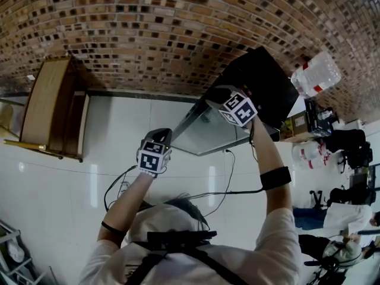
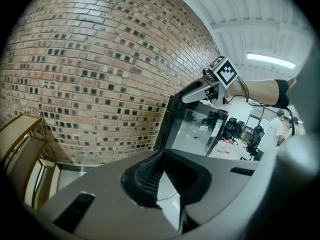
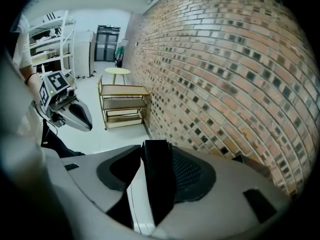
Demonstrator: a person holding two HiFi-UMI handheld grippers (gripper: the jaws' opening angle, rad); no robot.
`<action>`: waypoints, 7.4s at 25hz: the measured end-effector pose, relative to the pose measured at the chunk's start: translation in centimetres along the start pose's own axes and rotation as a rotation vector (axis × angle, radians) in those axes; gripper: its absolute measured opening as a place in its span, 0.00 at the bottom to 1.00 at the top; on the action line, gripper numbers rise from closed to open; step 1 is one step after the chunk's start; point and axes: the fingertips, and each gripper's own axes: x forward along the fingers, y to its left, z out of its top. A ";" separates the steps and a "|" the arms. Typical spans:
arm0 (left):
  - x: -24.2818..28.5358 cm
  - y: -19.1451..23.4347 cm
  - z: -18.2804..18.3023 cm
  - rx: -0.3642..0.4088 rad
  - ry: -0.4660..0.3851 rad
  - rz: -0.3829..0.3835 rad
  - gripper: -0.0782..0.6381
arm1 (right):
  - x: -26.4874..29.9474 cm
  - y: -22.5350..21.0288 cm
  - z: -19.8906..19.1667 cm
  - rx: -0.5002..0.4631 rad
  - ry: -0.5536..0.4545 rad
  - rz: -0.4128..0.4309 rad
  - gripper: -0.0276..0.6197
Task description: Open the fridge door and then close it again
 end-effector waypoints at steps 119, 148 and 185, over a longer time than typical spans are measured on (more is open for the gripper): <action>-11.5 -9.9 -4.1 0.194 0.024 -0.271 0.11 | -15.0 31.7 -8.4 0.967 -0.401 -0.491 0.06; -11.0 -10.6 -3.9 0.192 0.031 -0.297 0.11 | -15.9 30.9 -8.6 0.959 -0.422 -0.506 0.06; -8.8 -22.0 -3.3 0.340 0.091 -0.560 0.33 | -14.3 29.5 -20.4 1.002 -0.265 -0.569 0.47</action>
